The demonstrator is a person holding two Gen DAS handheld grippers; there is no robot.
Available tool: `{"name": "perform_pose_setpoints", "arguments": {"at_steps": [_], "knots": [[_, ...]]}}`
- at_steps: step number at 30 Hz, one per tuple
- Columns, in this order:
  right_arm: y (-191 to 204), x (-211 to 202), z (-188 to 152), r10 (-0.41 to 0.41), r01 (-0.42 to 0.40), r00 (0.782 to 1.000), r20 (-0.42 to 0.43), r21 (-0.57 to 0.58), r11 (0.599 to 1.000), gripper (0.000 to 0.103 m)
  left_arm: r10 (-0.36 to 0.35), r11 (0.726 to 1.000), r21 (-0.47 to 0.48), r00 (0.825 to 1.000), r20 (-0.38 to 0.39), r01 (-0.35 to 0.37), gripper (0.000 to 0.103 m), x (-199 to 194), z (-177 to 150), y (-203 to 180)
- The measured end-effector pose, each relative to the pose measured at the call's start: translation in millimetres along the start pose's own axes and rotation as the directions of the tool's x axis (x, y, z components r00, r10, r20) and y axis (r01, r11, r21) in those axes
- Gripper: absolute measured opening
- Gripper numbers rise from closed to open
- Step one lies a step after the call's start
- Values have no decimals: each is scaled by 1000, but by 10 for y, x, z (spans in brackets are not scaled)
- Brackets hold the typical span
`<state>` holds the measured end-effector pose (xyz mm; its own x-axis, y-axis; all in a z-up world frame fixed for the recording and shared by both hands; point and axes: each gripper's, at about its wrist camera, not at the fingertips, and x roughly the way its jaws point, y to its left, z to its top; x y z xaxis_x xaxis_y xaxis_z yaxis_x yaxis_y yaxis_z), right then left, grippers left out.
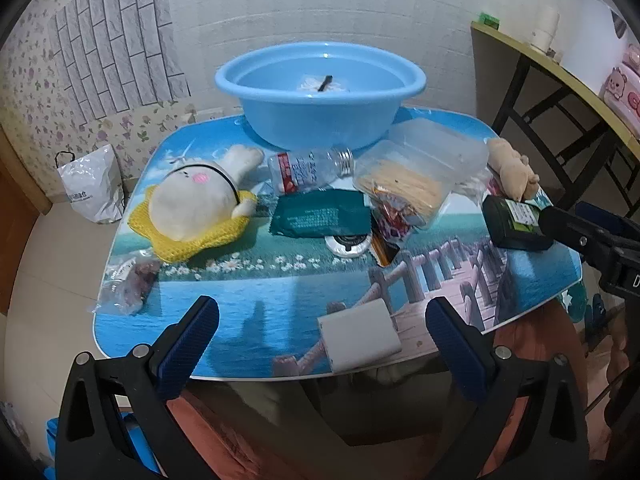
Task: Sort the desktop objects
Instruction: 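Grasp the black labelled bottle with the right gripper while the left gripper approaches the white charger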
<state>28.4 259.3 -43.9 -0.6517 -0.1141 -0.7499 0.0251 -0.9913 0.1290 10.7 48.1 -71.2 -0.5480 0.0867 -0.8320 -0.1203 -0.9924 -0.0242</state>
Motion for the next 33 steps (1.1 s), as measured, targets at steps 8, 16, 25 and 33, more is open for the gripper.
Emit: {"name": "perform_pose_setpoints", "arguments": {"at_steps": [8,16,25,33], "knots": [[-10,44,-20,0,0,1000,-14,2,1000,103,-14,1000,20,999,-39,15,103,135,-47,-46],[-28,67,-30,-3,3,1000,-23,0,1000,103,-11,999,32,998,-63,13,103,223,-88,-76],[-67,114,-75,-13,13,999,-39,-1,1000,103,-16,1000,18,997,-82,17,103,324,-126,-56],[-62,132,-76,-10,10,999,-45,-2,1000,103,-26,1000,3,997,-75,26,103,354,-130,-40]]}}
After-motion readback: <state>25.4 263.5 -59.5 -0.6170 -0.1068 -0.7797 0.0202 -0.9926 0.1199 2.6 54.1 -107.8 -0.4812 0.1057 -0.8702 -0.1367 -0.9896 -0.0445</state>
